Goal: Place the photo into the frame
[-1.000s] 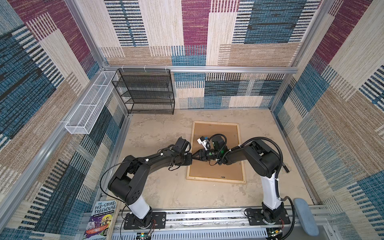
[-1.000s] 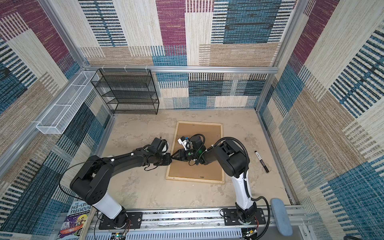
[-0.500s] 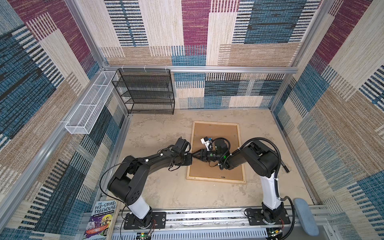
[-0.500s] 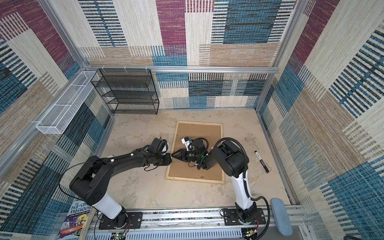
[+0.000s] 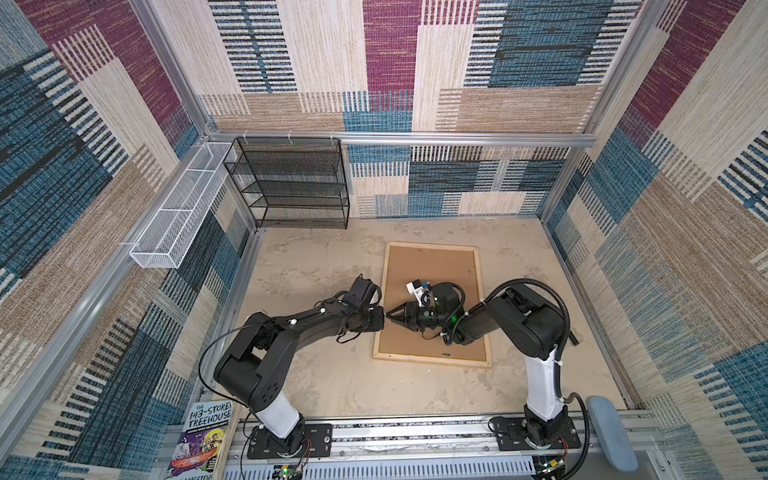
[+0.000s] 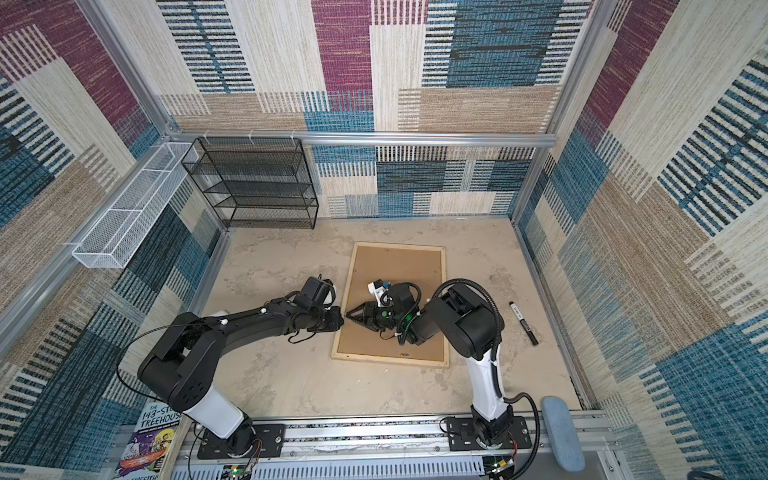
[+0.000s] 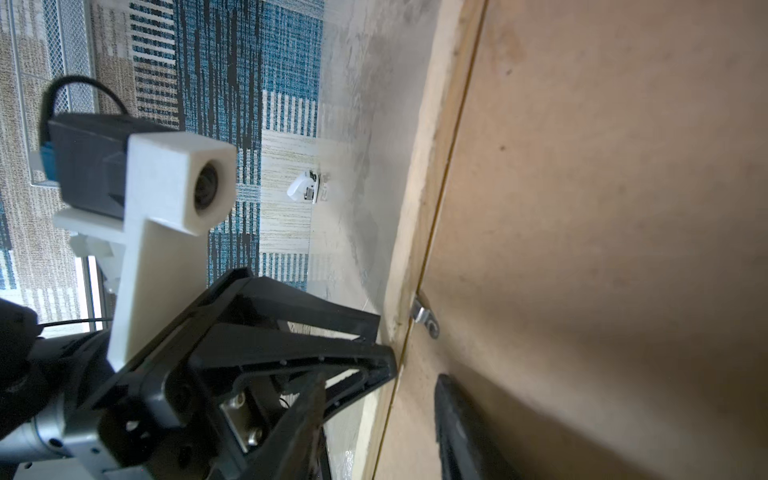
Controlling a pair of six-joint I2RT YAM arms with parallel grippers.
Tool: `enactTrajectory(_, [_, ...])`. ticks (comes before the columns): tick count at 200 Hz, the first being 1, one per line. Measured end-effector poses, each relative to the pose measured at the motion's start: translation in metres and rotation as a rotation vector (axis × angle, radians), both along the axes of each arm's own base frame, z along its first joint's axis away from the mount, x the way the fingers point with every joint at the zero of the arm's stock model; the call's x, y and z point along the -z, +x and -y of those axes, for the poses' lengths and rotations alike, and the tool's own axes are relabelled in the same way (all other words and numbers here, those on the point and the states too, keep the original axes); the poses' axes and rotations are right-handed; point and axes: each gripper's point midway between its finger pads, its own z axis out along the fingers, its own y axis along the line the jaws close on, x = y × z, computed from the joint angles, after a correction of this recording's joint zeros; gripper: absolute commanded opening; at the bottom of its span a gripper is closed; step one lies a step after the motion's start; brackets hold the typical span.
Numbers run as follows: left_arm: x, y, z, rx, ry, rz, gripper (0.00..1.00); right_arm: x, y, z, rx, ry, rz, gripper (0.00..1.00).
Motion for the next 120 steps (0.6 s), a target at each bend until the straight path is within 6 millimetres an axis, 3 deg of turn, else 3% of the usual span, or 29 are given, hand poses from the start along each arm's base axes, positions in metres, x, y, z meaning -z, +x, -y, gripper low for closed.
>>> enactTrajectory(120, [-0.0016,-0.0007,0.0,-0.017,0.005,0.03,0.0,0.0002,0.0062,-0.0056,0.005,0.008,-0.025,0.47])
